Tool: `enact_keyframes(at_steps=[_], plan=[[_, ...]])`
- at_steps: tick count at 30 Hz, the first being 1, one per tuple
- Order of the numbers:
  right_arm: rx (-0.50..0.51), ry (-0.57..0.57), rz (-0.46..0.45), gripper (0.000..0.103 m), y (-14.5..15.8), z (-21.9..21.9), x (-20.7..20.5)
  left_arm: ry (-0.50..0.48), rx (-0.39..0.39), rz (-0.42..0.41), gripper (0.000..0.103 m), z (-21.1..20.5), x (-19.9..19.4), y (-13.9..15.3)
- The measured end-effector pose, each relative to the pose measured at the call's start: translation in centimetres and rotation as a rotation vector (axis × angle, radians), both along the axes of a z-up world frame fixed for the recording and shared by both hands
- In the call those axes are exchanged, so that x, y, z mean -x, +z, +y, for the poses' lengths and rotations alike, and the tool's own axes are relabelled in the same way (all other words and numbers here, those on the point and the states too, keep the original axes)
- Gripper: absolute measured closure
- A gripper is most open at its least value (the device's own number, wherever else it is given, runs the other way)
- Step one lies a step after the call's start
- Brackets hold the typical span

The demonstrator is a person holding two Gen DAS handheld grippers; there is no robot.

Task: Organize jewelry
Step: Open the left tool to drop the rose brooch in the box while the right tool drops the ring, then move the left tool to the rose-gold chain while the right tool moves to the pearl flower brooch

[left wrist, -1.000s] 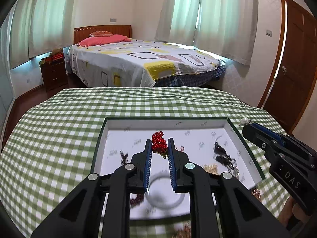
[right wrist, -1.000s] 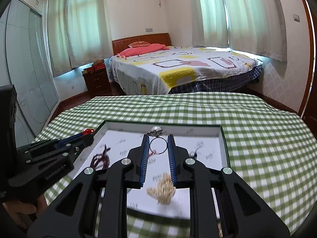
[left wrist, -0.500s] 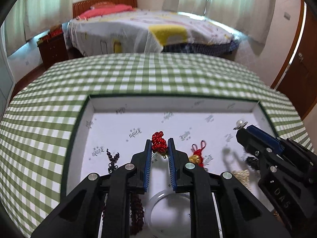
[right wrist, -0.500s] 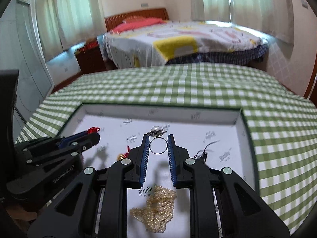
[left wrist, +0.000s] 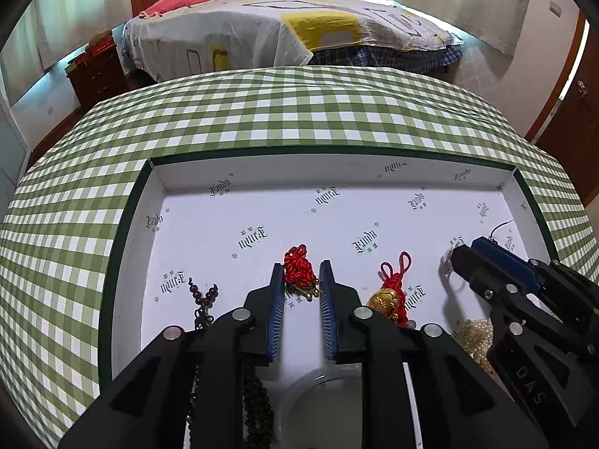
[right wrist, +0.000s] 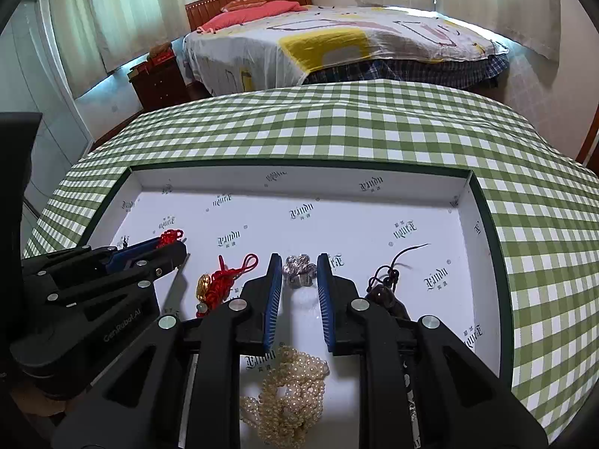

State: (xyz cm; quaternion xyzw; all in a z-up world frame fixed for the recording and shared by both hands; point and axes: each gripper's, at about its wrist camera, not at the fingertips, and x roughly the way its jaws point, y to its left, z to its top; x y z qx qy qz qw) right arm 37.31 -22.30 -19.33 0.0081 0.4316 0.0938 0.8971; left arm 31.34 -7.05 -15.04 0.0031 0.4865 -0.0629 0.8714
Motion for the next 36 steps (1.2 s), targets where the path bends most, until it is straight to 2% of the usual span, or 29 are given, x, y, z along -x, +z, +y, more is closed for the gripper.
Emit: enact_keyframes(at_steps=[2, 6, 8, 9, 11, 18, 28, 36], plan=[[-0.001, 0.000, -0.002, 0.083, 0.0, -0.1, 0.0, 0.003, 0.001, 0.002, 0.064, 0.0, 0.0, 0.0], [-0.003, 0.003, -0.009, 0.083, 0.1, 0.0, 0.1, 0.007, 0.005, -0.004, 0.059, 0.0, -0.1, 0.1], [-0.006, 0.003, -0.014, 0.081, 0.1, -0.1, 0.1, 0.005, 0.005, -0.006, 0.052, 0.0, 0.0, 0.1], [-0.008, 0.002, -0.018, 0.072, 0.2, -0.2, 0.2, 0.005, 0.002, -0.011, 0.051, 0.0, 0.0, 0.1], [-0.012, -0.004, -0.036, 0.068, 0.4, -0.3, 0.5, 0.007, -0.008, -0.020, 0.047, -0.2, 0.2, 0.3], [-0.018, -0.012, -0.063, 0.067, 0.9, -0.9, 0.9, 0.012, -0.012, -0.055, 0.039, 0.0, 0.7, 0.7], [0.004, -0.030, -0.145, 0.052, 2.9, -1.5, 2.9, 0.028, 0.014, -0.132, 0.032, 0.4, 2.1, 2.2], [0.018, -0.041, -0.209, 0.047, 5.0, -2.1, 5.3, 0.044, 0.027, -0.222, 0.027, 0.9, 4.3, 4.3]])
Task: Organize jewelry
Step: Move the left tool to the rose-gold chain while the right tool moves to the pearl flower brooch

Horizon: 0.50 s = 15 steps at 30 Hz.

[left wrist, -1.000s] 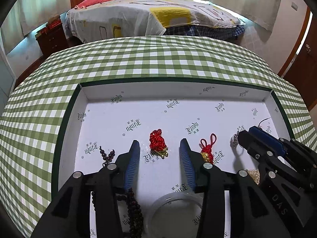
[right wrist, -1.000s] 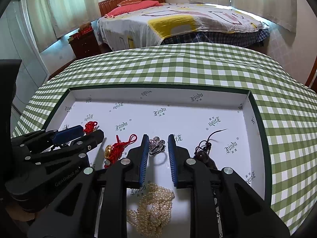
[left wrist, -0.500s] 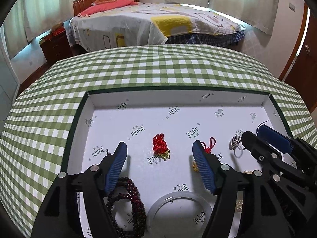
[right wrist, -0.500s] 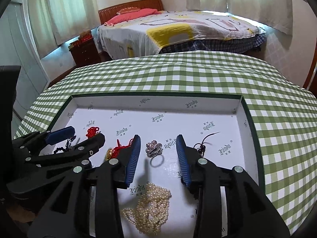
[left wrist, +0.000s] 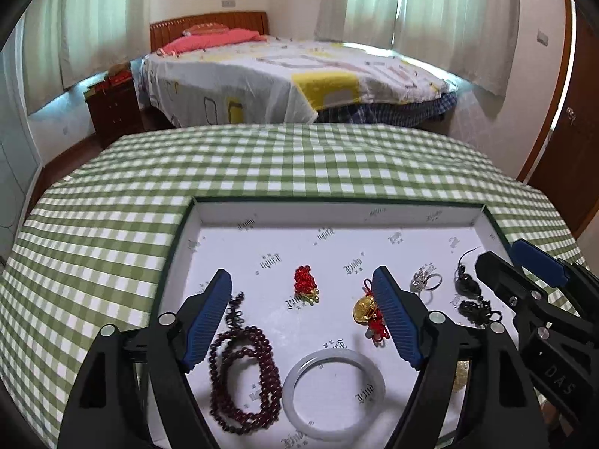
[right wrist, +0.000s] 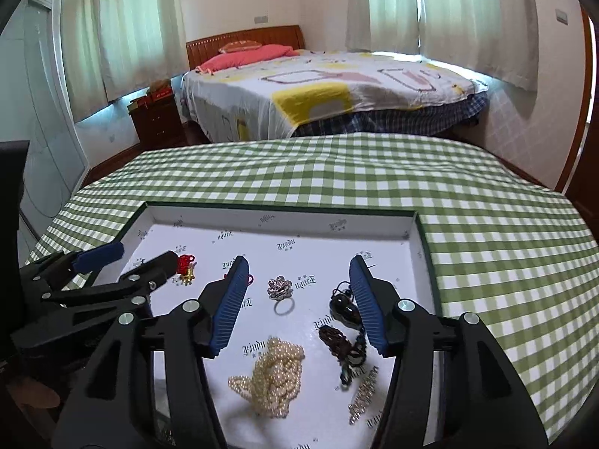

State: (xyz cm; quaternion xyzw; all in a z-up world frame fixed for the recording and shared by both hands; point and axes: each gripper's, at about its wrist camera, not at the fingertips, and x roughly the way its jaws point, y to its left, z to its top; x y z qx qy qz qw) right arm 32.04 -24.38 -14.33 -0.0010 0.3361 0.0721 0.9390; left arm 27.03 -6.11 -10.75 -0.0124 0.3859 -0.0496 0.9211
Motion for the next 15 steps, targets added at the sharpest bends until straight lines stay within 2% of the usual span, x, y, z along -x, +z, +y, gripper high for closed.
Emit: enact_keyframes(at_steps=[7, 15], plan=[[0.009, -0.008, -0.045, 0.046, 1.6, -0.7, 2.9, 0.003, 0.029, -0.067, 0.026, 0.6, 2.8, 2.0], [0.024, -0.027, -0.069, 0.044, 2.1, -1.6, 6.5, 0.014, 0.023, -0.140, 0.025, 1.5, 6.8, 3.3]])
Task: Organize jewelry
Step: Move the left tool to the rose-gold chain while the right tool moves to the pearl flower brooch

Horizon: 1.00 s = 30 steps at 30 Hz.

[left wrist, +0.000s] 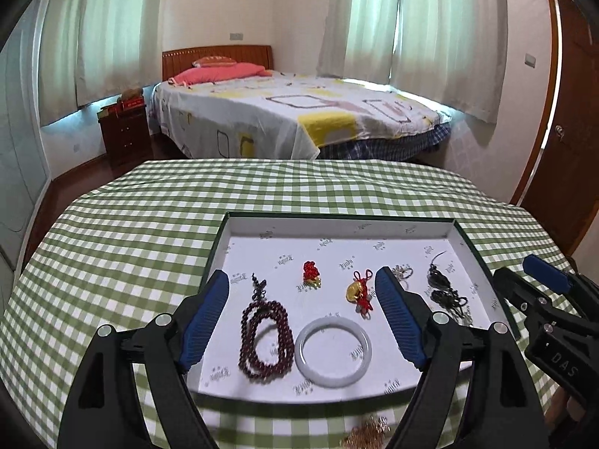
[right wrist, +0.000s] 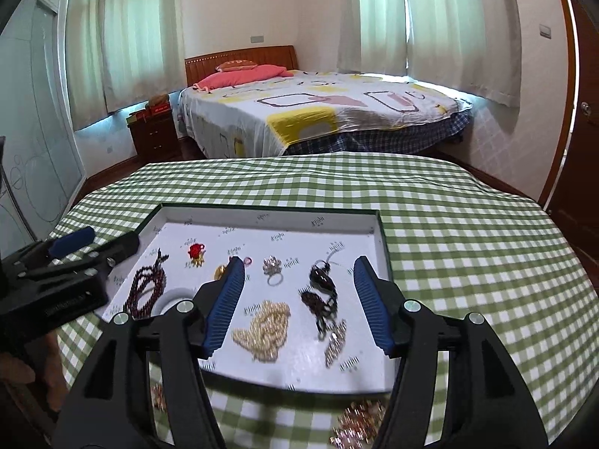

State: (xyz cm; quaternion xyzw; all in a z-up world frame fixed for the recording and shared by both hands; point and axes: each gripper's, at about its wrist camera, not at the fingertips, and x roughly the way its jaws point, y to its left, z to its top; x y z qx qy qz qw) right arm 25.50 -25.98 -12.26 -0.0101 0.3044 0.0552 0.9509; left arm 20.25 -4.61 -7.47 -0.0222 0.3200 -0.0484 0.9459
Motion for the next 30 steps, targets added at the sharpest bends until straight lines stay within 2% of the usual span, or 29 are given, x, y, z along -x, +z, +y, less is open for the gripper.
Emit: enact_keyframes(at_steps=[8, 18, 30], plan=[[0.022, -0.025, 0.004, 0.043, -0.9, -1.1, 3.3, 0.002, -0.005, -0.055, 0.025, 0.3, 3.5, -0.4], [0.025, -0.062, 0.060, 0.043, -5.0, -2.9, 6.6, 0.012, 0.006, -0.011, 0.025, 0.3, 6.3, -3.7], [-0.023, -0.113, 0.133, 0.043, -7.7, -4.6, 5.7, 0.021, -0.006, 0.048, 0.025, 0.2, 6.5, -5.9]])
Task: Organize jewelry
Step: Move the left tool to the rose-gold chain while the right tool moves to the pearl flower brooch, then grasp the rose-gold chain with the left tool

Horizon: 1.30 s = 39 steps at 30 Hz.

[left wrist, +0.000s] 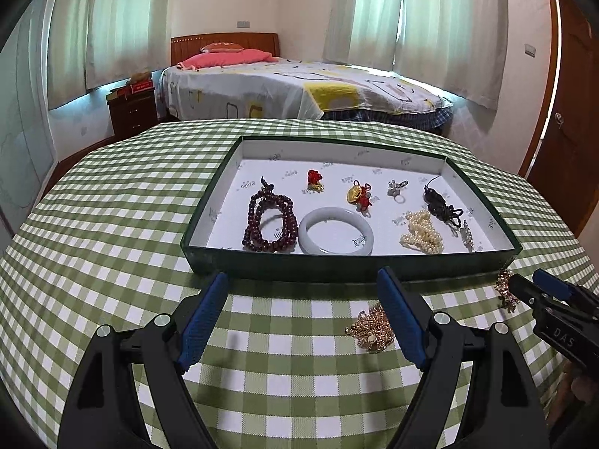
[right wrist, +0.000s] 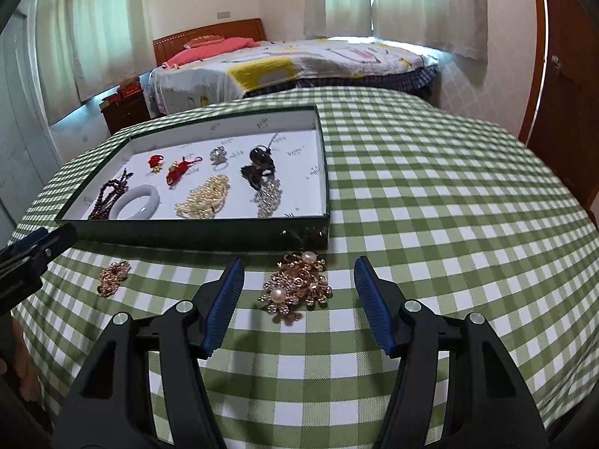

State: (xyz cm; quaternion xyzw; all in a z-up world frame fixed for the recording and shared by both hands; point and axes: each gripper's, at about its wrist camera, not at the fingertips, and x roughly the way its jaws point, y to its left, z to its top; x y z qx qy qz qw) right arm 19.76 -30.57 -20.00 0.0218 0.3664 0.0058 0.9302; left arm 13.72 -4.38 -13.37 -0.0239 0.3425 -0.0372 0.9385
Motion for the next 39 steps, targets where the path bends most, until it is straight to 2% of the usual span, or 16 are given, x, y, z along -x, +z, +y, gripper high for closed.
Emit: enact_keyframes(at_steps=[8, 11, 12, 36, 39], plan=[[0.011, 0.018, 0.041, 0.044, -1.1, 0.5, -0.7, -0.008, -0.001, 0.016, 0.025, -0.4, 0.0, -0.5], [0.042, 0.019, 0.041, 0.052, -1.4, 0.7, -0.6, -0.012, -0.004, 0.016, 0.025, -0.6, 0.1, -0.5], [0.055, 0.023, 0.042, 0.059, -1.4, 0.8, -0.5, -0.013, -0.003, 0.017, 0.025, -0.7, 0.2, -0.6], [0.016, 0.054, 0.025, 0.059, -1.1, 1.2, 0.5, -0.088, -0.012, 0.084, 0.025, -3.3, -0.4, -2.2], [0.011, 0.054, 0.025, 0.059, -1.2, 1.2, 0.5, -0.103, -0.032, 0.101, 0.037, -3.9, -0.5, -2.6]])
